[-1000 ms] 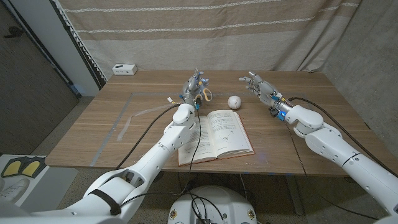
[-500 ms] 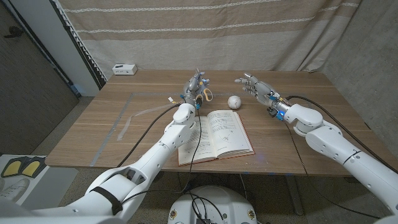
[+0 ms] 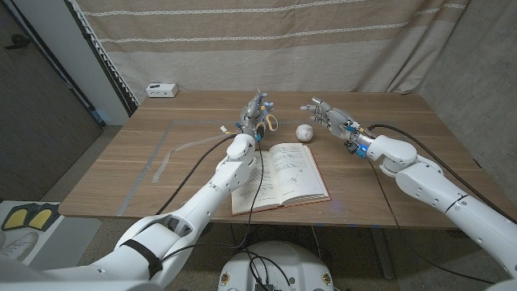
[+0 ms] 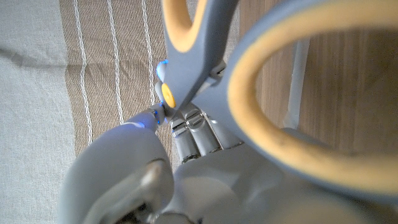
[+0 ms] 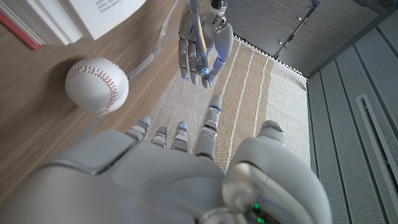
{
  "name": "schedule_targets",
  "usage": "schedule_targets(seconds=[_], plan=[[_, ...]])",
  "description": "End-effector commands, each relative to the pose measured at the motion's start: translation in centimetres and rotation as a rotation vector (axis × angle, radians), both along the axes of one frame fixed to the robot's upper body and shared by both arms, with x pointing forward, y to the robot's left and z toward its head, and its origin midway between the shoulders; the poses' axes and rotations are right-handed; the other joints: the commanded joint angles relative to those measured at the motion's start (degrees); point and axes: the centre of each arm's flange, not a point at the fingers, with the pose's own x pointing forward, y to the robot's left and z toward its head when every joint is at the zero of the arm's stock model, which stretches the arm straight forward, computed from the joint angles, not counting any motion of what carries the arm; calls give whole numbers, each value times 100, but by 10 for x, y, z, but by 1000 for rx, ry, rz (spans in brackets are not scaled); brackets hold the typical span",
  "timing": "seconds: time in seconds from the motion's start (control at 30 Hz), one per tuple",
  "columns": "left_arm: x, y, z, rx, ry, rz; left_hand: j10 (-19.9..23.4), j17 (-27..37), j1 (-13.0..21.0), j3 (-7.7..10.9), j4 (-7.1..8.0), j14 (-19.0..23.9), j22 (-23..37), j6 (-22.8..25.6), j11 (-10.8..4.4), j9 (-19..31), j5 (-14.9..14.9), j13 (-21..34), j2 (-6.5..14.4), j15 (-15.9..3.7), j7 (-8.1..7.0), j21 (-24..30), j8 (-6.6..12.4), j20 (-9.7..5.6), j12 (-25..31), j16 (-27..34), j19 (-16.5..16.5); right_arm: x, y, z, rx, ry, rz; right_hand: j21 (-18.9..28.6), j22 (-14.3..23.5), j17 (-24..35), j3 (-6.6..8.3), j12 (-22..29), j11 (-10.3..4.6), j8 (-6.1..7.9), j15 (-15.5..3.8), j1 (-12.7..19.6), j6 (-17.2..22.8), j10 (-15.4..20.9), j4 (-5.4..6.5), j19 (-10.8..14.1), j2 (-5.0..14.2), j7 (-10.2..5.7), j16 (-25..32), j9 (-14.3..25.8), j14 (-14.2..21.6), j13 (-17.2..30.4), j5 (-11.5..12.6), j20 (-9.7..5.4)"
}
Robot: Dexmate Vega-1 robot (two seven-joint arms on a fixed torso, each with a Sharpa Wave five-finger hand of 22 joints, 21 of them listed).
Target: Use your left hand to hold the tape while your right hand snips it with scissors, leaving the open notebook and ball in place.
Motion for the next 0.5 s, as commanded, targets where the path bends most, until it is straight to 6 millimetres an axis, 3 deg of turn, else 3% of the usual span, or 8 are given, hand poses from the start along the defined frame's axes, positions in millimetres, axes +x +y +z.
schedule_targets(seconds=[0.03, 0.5], plan=[[-2, -8, 3, -14, -17, 2, 30, -1, -39, 12, -21, -3, 16, 66, 12, -11, 37, 16, -2, -2, -12, 45, -29, -411, 57, 51, -21, -2, 11, -2, -36, 12, 36, 26, 11, 8, 13, -1, 138, -23, -1, 6, -15, -14, 23, -52, -32, 76, -2, 21, -82, 20, -27, -27], [-4, -12, 6, -23, -30, -3, 33, -26, -43, 12, -24, 15, 18, 92, 13, 1, 50, 11, 0, -2, -9, 60, -23, -416, 81, 65, -24, -5, 24, -4, -103, 21, 49, 37, 13, 9, 116, -22, 170, -37, -10, 84, 42, -105, 25, -72, 104, 191, -8, 23, -158, 18, -52, -48]])
